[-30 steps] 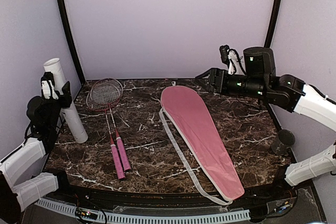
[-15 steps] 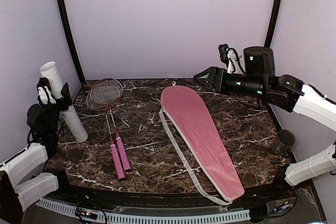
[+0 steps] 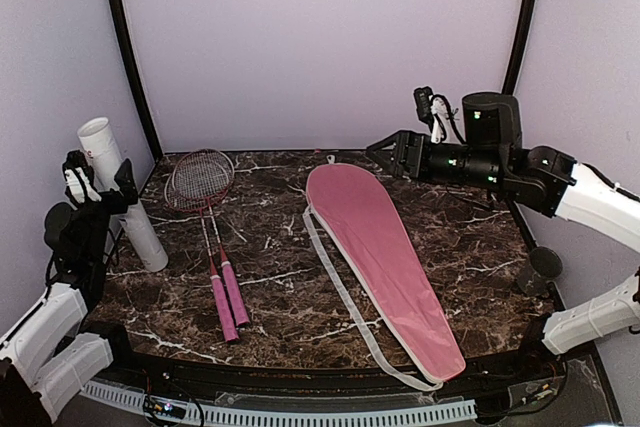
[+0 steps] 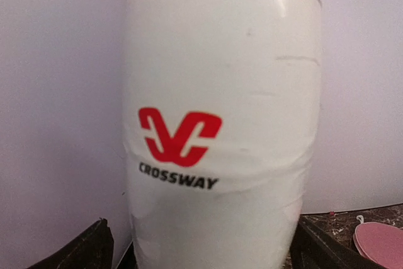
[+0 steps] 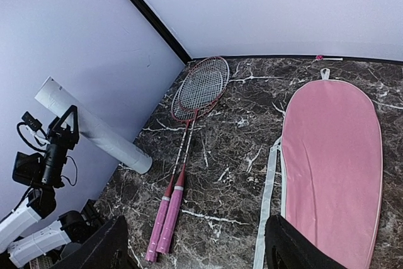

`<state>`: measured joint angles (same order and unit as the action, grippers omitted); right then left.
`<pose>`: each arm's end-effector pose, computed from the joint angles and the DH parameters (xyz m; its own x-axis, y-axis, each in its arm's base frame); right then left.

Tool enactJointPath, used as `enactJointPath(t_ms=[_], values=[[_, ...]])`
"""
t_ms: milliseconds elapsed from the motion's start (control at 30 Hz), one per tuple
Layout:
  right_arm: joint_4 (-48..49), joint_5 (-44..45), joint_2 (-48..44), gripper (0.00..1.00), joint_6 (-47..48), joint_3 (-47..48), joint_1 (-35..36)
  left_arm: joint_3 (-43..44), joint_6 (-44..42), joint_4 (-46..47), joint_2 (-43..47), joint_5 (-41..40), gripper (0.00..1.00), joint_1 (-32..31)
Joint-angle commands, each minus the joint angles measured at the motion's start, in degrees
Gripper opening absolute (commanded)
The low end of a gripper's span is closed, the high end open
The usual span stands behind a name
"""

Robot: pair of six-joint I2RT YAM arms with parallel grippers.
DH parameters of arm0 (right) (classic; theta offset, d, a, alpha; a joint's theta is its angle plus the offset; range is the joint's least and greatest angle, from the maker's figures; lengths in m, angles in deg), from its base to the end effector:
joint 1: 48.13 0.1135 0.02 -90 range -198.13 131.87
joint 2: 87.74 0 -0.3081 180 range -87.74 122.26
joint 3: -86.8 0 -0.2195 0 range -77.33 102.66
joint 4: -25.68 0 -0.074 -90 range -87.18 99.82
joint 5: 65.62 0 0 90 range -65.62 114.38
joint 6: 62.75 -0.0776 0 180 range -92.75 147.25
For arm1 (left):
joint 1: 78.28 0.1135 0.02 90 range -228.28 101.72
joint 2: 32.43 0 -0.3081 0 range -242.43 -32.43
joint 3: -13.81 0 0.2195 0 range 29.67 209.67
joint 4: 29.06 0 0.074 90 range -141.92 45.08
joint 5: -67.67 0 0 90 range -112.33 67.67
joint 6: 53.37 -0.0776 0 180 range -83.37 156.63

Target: Pack up the badminton gear

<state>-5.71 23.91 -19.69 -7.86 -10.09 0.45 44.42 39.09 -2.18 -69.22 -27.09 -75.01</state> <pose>0.1730 0.1971 0.4137 -0.5864 0.2046 -0.7837 -0.5107 0.6576 0.5538 0.1325 0.0140 0.3279 0.3583 -0.0224 -0.9333 -0.1191 0.9905 -0.0695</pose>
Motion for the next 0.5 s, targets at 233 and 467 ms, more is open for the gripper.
enactJointPath(t_ms=[233, 467], values=[[3.9, 0.2, 1.5, 0.75, 1.4, -4.3, -0.5, 2.8, 17.1, -28.0, 19.4, 5.1, 0.99, 0.1], [1.7, 3.4, 5.2, 0.72, 3.2, -7.7, 0.0, 11.3, 24.7, -47.1, 19.9, 14.5, 0.98, 0.1]])
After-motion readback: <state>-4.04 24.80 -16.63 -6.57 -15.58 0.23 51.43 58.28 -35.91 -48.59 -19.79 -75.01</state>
